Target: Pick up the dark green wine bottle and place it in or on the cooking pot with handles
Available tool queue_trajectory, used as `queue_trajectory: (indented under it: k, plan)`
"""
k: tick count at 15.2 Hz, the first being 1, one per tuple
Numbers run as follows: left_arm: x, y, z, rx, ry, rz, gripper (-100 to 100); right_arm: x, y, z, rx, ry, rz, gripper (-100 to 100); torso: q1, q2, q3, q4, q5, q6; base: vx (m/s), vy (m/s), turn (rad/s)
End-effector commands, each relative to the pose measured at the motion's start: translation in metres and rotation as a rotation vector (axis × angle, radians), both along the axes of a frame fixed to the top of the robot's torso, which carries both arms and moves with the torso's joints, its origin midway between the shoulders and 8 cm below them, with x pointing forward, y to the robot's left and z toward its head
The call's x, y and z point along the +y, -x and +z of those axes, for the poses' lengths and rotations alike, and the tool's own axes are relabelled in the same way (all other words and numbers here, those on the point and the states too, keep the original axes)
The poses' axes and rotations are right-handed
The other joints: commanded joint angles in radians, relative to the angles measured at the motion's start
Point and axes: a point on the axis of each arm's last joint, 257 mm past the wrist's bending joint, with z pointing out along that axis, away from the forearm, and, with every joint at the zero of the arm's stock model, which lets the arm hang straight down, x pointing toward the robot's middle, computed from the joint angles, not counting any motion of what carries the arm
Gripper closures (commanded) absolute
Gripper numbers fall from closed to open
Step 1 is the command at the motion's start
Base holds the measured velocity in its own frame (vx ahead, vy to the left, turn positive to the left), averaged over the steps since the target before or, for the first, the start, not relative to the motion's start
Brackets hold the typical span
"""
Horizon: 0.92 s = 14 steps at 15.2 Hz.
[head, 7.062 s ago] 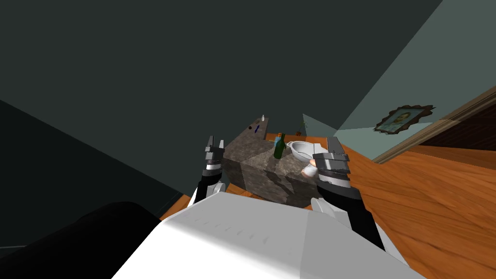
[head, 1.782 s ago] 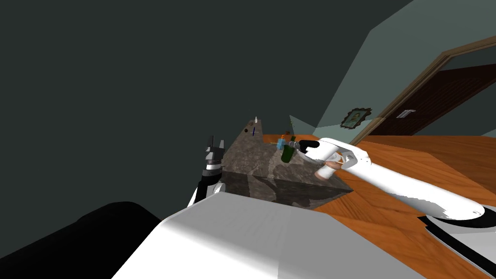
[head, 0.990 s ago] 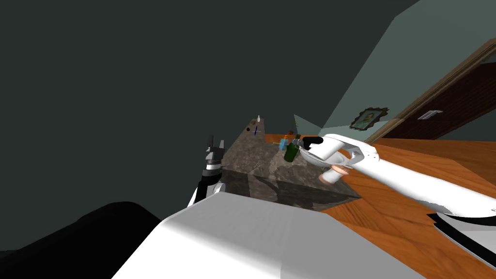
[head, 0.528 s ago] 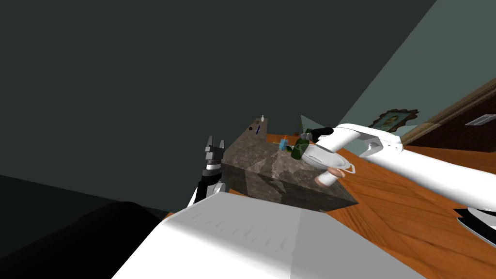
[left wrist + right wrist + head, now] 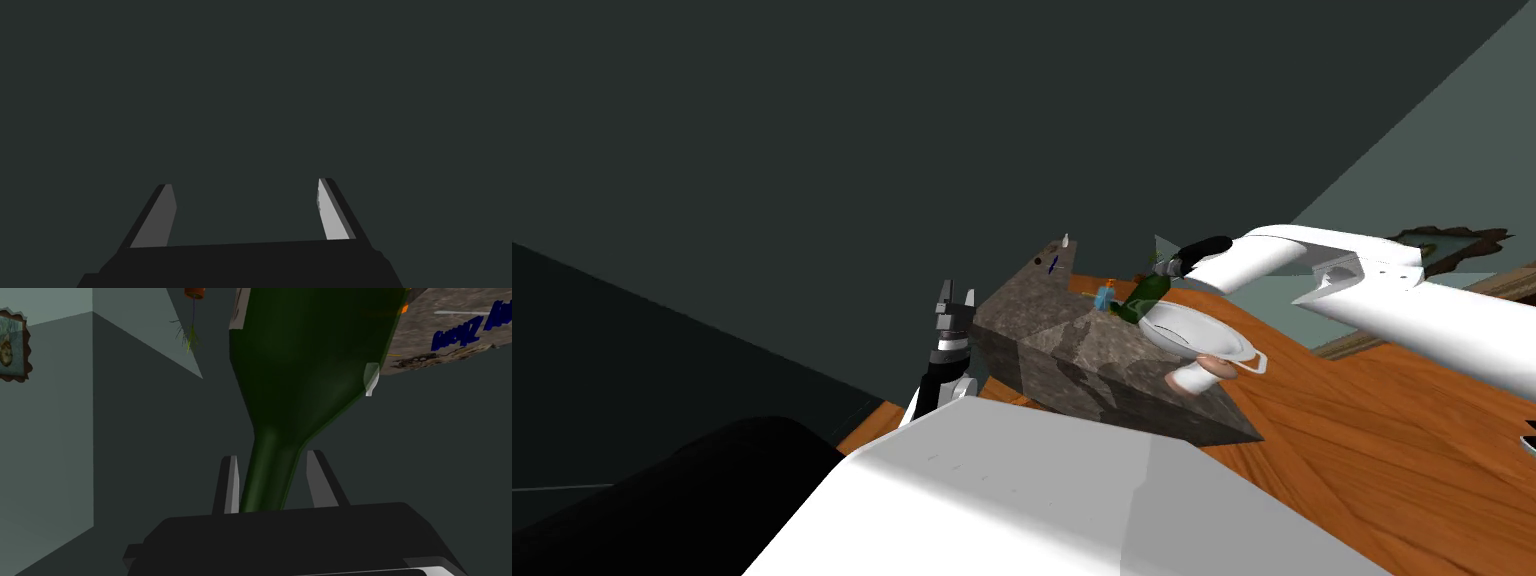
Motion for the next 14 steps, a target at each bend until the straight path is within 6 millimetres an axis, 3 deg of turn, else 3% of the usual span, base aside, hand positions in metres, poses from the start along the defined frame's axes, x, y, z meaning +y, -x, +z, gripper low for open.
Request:
queue_trajectory:
  k: [1,6,14]
  plan:
    - [0.0,0.0,0.0,0.0,0.0,0.0,0,-0.016,0.008,0.018,-0.001,0.008,-0.045,100,0.0,0.0,0.0,0.0,0.0,0.0,-0.072,-0.108,0.268]
    - [0.0,0.0,0.0,0.0,0.0,0.0,0,-0.045,0.022,0.052,-0.001,-0.006,-0.127,100,0.0,0.003,0.002,0.001,0.003,0.0,-0.085,-0.146,0.265]
    - [0.0,0.0,0.0,0.0,0.0,0.0,0,-0.074,0.044,0.089,0.008,-0.058,-0.215,100,0.002,0.003,0.001,0.0,0.005,0.0,-0.082,-0.137,0.211]
